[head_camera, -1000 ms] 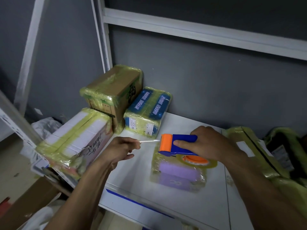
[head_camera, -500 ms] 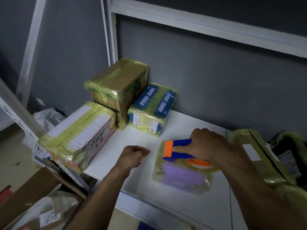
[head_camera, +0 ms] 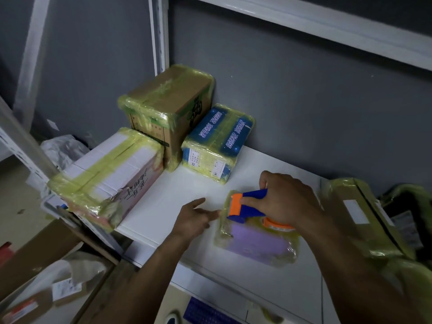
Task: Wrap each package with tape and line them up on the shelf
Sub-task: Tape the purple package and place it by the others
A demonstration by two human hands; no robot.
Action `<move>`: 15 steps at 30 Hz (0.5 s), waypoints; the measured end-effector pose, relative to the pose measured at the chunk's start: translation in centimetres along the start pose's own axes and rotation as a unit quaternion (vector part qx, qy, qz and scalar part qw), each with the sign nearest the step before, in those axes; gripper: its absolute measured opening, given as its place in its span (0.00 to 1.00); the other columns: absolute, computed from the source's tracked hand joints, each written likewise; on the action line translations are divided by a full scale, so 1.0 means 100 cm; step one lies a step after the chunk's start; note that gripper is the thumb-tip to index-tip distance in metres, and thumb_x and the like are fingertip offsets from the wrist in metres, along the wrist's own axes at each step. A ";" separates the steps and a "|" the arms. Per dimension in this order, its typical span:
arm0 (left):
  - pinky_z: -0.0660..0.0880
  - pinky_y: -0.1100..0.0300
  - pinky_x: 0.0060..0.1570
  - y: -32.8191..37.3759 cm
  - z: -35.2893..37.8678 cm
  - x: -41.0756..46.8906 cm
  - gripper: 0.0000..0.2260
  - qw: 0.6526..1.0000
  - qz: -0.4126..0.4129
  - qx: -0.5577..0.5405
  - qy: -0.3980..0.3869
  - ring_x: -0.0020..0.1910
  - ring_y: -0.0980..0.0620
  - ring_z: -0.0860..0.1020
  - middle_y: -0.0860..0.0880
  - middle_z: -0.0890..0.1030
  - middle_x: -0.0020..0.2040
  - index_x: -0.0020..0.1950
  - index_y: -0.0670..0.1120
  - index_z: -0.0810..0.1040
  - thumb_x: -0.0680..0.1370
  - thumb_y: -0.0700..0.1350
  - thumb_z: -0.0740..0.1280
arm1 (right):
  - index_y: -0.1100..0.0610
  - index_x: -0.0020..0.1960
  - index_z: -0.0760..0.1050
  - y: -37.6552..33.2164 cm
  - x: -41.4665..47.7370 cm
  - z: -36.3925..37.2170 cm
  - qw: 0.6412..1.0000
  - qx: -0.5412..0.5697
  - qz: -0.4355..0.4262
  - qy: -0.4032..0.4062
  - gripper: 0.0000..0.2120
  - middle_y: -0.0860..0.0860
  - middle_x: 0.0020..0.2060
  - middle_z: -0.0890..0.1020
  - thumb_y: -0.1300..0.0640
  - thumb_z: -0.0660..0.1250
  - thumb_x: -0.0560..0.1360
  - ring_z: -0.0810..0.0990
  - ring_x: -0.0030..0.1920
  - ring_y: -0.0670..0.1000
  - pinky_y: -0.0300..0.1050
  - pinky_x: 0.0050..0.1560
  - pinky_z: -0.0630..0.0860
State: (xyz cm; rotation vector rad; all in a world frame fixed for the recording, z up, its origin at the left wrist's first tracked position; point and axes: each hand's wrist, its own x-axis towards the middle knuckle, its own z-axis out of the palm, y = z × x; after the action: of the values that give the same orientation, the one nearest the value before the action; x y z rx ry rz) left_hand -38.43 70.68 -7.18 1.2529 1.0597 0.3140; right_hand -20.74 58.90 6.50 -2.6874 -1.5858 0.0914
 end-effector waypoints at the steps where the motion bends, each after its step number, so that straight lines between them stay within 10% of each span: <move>1: 0.77 0.63 0.39 -0.002 0.000 0.000 0.34 0.998 0.035 0.042 0.013 0.41 0.57 0.82 0.54 0.85 0.49 0.72 0.51 0.73 0.69 0.56 0.80 | 0.48 0.43 0.66 0.000 -0.001 0.001 1.000 0.013 -0.010 0.017 0.28 0.44 0.38 0.72 0.23 0.64 0.69 0.73 0.38 0.46 0.43 0.32 0.64; 8: 0.80 0.52 0.59 -0.016 0.008 -0.011 0.11 0.974 0.226 0.015 -0.011 0.55 0.53 0.84 0.52 0.86 0.55 0.60 0.50 0.85 0.78 0.41 0.73 | 0.48 0.34 0.71 -0.002 -0.002 0.005 0.988 0.098 -0.018 0.116 0.22 0.44 0.36 0.74 0.33 0.71 0.73 0.73 0.37 0.46 0.40 0.31 0.63; 15: 0.73 0.69 0.61 -0.029 0.011 -0.032 0.26 0.955 0.266 0.084 -0.099 0.64 0.64 0.78 0.67 0.79 0.63 0.72 0.65 0.70 0.76 0.65 0.70 | 0.50 0.30 0.65 0.000 -0.016 0.000 0.981 0.092 -0.012 0.170 0.26 0.46 0.27 0.72 0.34 0.66 0.78 0.71 0.29 0.45 0.40 0.28 0.59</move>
State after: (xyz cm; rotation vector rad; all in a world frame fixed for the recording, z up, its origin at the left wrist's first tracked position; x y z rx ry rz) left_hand -40.20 66.70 -8.24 1.6817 0.5710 0.5015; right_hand -21.51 57.52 6.52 -2.3867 -1.4282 -0.2011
